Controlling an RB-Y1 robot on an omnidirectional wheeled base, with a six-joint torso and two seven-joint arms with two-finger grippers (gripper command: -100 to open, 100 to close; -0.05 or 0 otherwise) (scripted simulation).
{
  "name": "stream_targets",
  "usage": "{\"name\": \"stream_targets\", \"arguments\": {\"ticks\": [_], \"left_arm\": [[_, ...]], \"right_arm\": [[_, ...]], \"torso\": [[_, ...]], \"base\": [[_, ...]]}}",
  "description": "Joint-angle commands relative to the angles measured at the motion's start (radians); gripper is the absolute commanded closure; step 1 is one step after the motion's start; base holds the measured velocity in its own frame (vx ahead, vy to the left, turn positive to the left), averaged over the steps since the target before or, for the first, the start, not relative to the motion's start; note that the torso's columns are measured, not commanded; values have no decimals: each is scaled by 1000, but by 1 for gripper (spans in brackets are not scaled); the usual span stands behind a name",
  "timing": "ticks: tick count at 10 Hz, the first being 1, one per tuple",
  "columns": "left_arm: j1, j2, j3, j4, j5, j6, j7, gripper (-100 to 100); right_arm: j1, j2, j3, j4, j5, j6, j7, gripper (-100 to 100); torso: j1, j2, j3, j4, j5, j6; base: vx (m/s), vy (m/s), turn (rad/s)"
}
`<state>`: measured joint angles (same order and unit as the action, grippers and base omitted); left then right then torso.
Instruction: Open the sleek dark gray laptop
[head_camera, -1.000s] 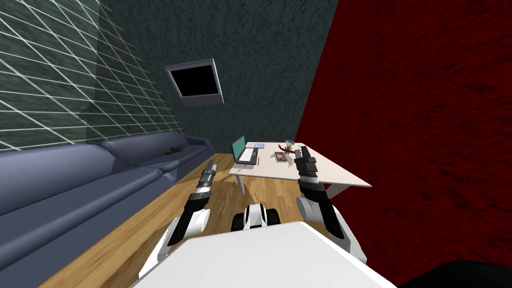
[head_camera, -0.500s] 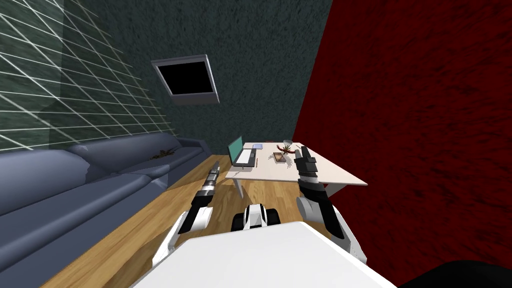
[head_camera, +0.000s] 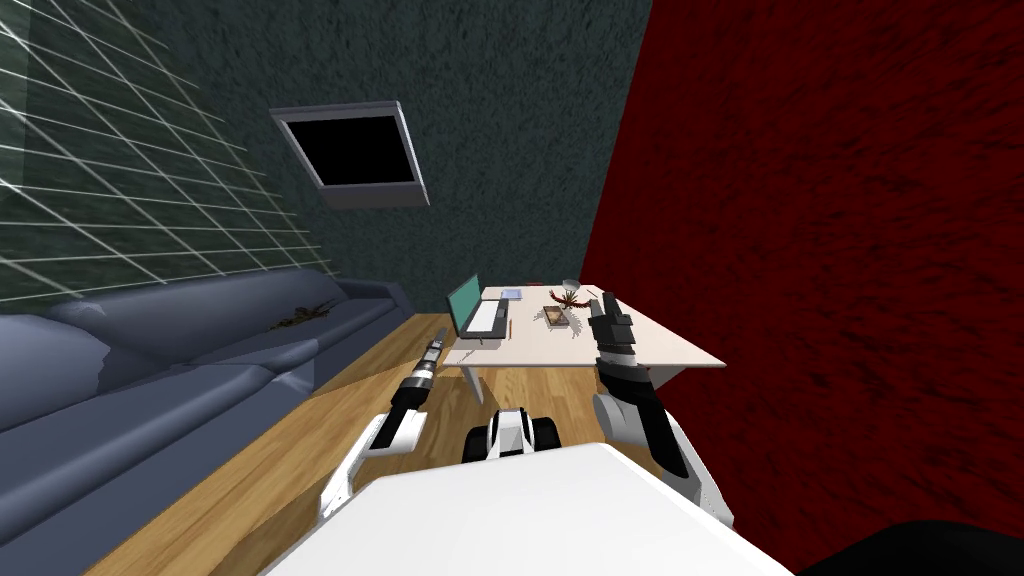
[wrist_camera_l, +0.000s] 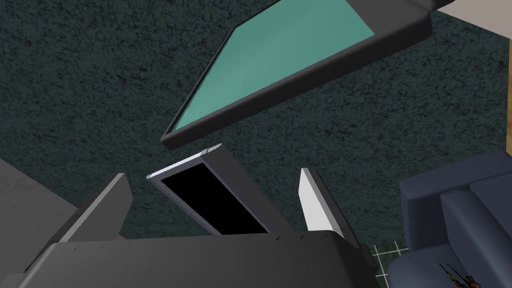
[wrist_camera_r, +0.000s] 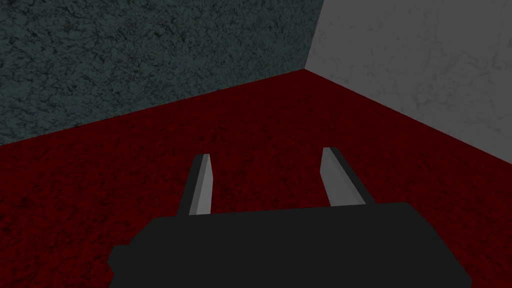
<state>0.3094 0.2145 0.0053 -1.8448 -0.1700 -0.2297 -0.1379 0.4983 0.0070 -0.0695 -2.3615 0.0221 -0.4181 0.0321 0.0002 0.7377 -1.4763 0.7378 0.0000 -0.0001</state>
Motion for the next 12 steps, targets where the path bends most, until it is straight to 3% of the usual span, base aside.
{"name": "stream_targets", "arguments": {"ticks": [1,10,12], "left_arm": [[-29,46,-5,64,-21,39,-12,-100],[-113,140,-24,236,-84,145,-52,-100],[-109,134,-24,225,-81,142,-50,-100]], "right_arm": [[0,0,0,0,0,0,0,0],[0,0,0,0,0,0,0,0],[0,0,0,0,0,0,0,0]], "torso": [[0,1,1,0,0,0],[0,0,0,0,0,0],[-1,2,2,1,0,0]], "base": [[69,5,-107],[58,12,-79],[14,4,-4]]}}
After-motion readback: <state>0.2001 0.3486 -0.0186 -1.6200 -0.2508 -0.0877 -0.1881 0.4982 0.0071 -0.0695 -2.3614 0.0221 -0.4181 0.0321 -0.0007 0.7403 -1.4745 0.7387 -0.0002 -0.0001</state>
